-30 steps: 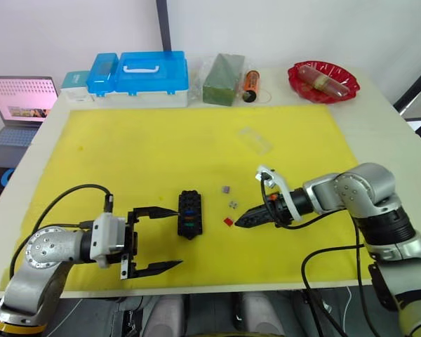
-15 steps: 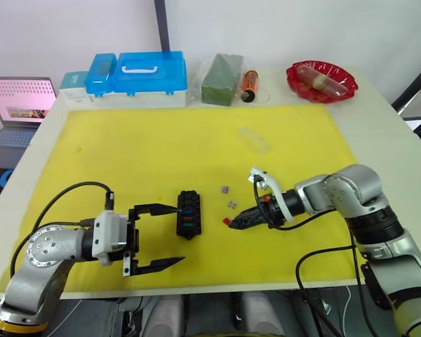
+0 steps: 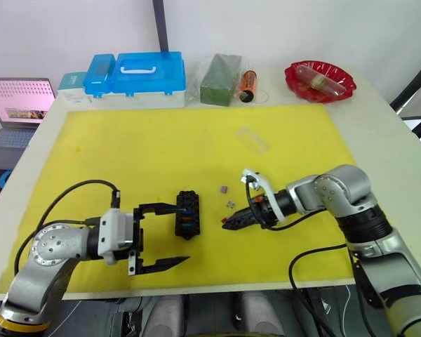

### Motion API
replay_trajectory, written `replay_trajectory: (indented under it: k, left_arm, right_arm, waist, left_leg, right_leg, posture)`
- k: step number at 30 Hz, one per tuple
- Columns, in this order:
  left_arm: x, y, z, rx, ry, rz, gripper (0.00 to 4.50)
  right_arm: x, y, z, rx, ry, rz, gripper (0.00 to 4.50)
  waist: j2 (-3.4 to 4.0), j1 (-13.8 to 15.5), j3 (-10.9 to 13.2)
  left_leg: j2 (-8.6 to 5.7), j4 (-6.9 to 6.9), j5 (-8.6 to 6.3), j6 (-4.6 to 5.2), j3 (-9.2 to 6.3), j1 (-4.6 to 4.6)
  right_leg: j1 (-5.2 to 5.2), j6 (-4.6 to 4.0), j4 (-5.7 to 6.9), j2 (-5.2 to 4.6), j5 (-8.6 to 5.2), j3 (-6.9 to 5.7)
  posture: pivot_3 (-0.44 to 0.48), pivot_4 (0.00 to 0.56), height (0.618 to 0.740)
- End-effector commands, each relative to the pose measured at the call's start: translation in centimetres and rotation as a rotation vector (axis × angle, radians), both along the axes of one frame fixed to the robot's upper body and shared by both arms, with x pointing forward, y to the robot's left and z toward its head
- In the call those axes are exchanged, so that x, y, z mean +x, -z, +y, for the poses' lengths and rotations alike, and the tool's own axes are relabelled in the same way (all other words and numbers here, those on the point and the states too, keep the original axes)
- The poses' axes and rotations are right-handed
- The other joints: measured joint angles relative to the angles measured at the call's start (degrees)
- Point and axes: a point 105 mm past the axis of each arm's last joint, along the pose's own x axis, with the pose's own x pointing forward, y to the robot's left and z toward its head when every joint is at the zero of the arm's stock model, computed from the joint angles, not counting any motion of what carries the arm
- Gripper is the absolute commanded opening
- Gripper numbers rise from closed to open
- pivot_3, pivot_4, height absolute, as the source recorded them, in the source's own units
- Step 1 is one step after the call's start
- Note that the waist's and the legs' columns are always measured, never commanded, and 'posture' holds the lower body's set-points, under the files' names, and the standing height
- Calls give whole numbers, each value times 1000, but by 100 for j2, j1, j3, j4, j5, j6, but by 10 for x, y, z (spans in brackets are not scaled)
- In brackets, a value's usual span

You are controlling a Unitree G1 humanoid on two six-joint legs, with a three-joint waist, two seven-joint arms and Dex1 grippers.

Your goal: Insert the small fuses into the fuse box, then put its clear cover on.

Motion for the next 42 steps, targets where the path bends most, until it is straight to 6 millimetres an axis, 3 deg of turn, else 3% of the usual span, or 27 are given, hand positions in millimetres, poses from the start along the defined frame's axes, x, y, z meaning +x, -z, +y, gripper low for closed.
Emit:
replay_trajectory:
  k: [1, 7, 8, 14, 20, 23, 25, 30, 36, 42]
  left_arm:
    - [-4, -8, -5, 3, 22, -25, 4500]
    - [-2, -12, -6, 2, 19, -25, 4500]
    - [-1, -12, -6, 2, 19, -25, 4500]
    - [-3, -11, -9, 1, 21, -23, 4500]
    - [-5, -8, -5, 4, 15, -17, 4500]
    - [-6, -8, -4, -3, 7, -17, 4500]
    - [-6, -9, -3, -9, 3, -16, 4500]
    - [-9, -8, -3, -15, 16, -1, 4500]
    - [-10, -5, -5, -16, 34, 10, 4500]
    - [-10, -2, -5, -15, 39, 12, 4500]
  right_arm:
    - [-3, 0, 9, 18, -39, -6, 2161]
    - [-2, 7, 5, -8, -29, -16, 186]
    - [-2, 8, 3, -14, -31, -18, 59]
    - [-3, 8, -3, -28, -31, -36, 59]
    - [-3, -22, -15, 88, 50, -87, 59]
    - [-10, -34, -30, 145, 159, -136, 59]
    - [-20, -32, -49, 182, 281, -153, 59]
    - [-39, -19, -72, 234, 541, -133, 59]
    - [-57, -7, -68, 252, 846, 25, 59]
    - [-52, -5, -56, 263, 938, 45, 59]
  waist:
    - [0, -2, 0]
    - [0, 13, 0]
    - [0, 13, 0]
    - [0, 25, 0]
    - [0, 60, 0]
    - [-2, 63, -1]
    - [-6, 93, -4]
    - [-5, 47, -4]
    - [-5, 8, -5]
    - [-4, 32, -4]
  left_leg:
    - [0, 0, 0, 0, 0, 0]
    - [0, 0, 0, 0, -1, 1]
    - [0, 0, 0, 0, 0, 1]
    - [-1, 1, 0, 0, 0, 0]
    - [-3, 4, 0, 0, -3, -5]
    - [-4, 4, 0, 0, -2, -7]
    - [-4, 3, 0, 0, -9, -8]
    - [-3, 4, 0, 1, -7, -6]
    - [0, 3, 1, 3, 0, 6]
    - [11, -5, 0, 4, -1, 72]
  right_leg:
    - [0, 0, 1, 0, 0, 0]
    - [0, 0, 3, 1, 0, 0]
    - [0, 0, 2, 1, 0, 0]
    - [0, 0, 2, 0, 0, 1]
    - [1, 0, 1, -2, 0, 1]
    - [0, 0, -1, -4, 0, 2]
    - [1, 0, 0, -3, 0, -2]
    - [8, -1, 1, -2, -1, -1]
    - [21, -18, 0, 2, -14, 8]
    - [86, -20, -22, 10, -22, 13]
  posture:
    - [0, 150, 740]
    - [0, 150, 740]
    - [0, 150, 740]
    - [0, 150, 740]
    - [0, 150, 740]
    - [0, 150, 740]
    - [0, 150, 740]
    - [0, 150, 740]
    - [0, 150, 740]
    - [0, 150, 740]
